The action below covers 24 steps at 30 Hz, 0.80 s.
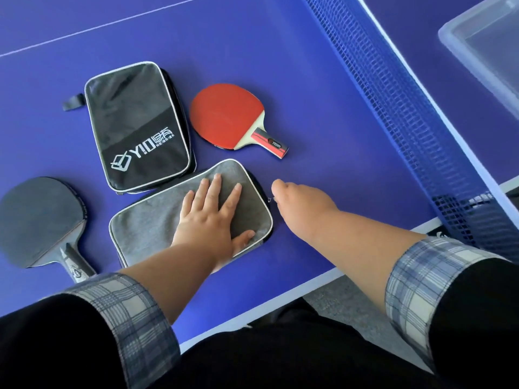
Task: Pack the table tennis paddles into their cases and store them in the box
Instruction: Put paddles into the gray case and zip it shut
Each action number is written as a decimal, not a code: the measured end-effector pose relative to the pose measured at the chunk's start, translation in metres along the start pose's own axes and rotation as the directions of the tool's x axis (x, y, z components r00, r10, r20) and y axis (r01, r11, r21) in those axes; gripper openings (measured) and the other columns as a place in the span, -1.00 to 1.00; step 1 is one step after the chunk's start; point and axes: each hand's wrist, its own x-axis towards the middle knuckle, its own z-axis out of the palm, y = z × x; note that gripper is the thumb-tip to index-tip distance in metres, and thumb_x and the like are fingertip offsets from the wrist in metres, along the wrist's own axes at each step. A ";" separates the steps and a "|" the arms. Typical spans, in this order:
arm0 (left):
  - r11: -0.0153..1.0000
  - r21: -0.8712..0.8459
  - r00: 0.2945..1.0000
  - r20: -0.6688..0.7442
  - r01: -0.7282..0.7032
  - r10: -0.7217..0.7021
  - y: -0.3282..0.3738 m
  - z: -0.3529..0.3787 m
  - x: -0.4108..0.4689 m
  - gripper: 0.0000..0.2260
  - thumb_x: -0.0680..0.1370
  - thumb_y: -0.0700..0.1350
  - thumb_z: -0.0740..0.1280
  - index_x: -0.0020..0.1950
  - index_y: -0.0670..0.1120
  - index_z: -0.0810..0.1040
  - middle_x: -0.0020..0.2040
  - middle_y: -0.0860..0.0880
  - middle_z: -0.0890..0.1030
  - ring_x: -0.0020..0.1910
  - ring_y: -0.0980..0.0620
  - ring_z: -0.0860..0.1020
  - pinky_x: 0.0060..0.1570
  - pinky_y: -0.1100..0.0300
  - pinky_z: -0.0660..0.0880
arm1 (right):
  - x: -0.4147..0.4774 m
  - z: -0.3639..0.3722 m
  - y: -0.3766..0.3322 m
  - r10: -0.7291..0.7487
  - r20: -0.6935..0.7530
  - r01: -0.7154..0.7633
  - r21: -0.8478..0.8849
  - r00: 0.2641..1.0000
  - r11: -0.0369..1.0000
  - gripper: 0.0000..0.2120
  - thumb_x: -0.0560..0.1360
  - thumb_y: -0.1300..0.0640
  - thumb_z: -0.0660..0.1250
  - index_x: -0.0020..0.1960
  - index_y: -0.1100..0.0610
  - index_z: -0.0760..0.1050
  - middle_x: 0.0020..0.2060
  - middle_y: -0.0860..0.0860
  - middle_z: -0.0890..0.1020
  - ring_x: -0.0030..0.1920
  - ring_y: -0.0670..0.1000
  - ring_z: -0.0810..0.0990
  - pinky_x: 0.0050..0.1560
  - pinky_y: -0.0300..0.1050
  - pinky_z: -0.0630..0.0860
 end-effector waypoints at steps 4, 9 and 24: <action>1.000 0.009 1.000 0.031 -0.004 0.004 -0.001 -0.001 0.001 -0.15 0.41 0.50 -0.03 0.59 0.13 -0.15 0.61 -0.08 -0.14 0.57 -0.14 -0.17 0.51 -0.13 -0.18 | 0.031 -0.014 0.003 -0.087 0.013 0.087 0.024 0.996 0.996 -0.69 0.51 0.36 0.22 -0.09 0.07 0.12 -0.28 -0.01 0.39 -0.36 0.12 0.41 -0.49 -0.09 0.14; 1.000 -0.018 0.999 0.044 -0.001 0.002 0.001 -0.005 0.000 -0.17 0.42 0.47 0.00 0.60 0.10 -0.05 0.61 -0.12 -0.03 0.57 -0.17 -0.09 0.51 -0.14 -0.13 | 0.081 -0.035 -0.002 -0.112 -0.005 0.112 0.122 0.994 0.986 -0.80 0.58 0.32 0.16 -0.07 0.07 0.21 -0.29 -0.05 0.39 -0.33 0.12 0.41 -0.39 -0.06 0.27; 0.971 -0.141 0.979 0.088 0.192 -0.181 -0.029 -0.014 -0.001 -0.23 0.45 0.43 -0.13 0.59 0.12 -0.17 0.62 -0.09 -0.11 0.57 -0.09 -0.15 0.48 -0.04 -0.14 | 0.137 -0.072 -0.040 0.034 0.589 -0.523 0.687 0.807 0.504 -0.84 0.51 0.29 0.19 -0.21 0.11 0.39 -0.31 0.03 0.43 -0.37 -0.04 0.40 -0.41 -0.21 0.43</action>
